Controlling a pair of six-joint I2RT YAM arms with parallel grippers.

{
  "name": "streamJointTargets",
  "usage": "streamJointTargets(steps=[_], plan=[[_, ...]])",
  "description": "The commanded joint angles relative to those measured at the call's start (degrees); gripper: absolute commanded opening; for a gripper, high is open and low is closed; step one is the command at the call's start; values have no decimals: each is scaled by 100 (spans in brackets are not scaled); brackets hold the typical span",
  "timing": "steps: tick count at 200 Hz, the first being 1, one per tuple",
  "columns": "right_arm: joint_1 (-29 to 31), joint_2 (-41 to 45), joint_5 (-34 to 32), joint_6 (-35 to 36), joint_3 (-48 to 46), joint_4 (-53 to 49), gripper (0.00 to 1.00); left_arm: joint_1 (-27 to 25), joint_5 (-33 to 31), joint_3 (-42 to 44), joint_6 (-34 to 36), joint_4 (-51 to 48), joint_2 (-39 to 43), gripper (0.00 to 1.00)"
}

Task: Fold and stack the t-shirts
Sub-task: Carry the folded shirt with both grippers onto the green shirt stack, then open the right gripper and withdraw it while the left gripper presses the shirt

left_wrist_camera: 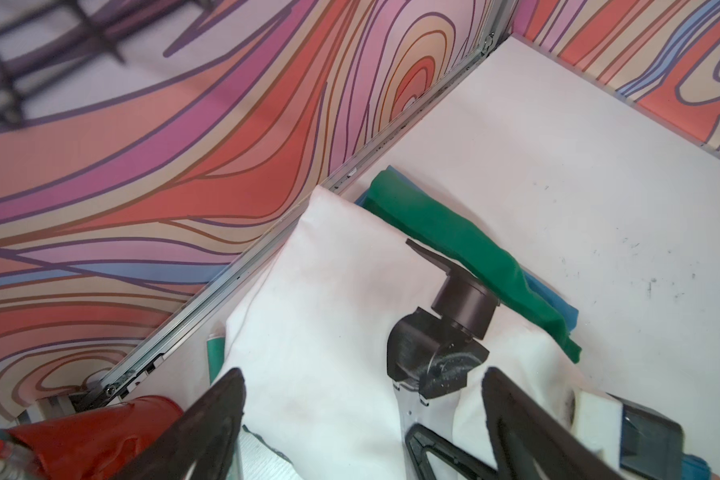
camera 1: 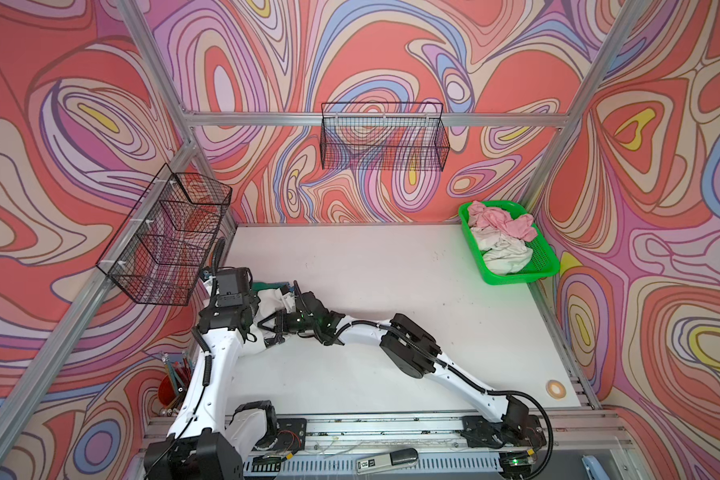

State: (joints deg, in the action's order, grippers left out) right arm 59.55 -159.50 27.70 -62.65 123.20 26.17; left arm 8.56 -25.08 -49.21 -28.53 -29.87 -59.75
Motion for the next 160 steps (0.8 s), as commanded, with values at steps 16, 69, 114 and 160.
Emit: streamJointTargets(steps=[16, 69, 114, 160], plan=[[-13, 321, -412, -44, -191, -140, 24, -9, -284, -165, -322, 649, 225, 92], [-100, 1073, -849, 295, -1023, -365, 66, -163, -85, -137, -219, 746, 338, 99], [-323, 2206, -1460, 771, -2076, -920, 87, -500, 98, 20, 23, 981, 503, 100], [-602, 4206, -2640, 1302, -4059, -1156, 88, -648, 1314, 928, 45, 2139, 943, 100]])
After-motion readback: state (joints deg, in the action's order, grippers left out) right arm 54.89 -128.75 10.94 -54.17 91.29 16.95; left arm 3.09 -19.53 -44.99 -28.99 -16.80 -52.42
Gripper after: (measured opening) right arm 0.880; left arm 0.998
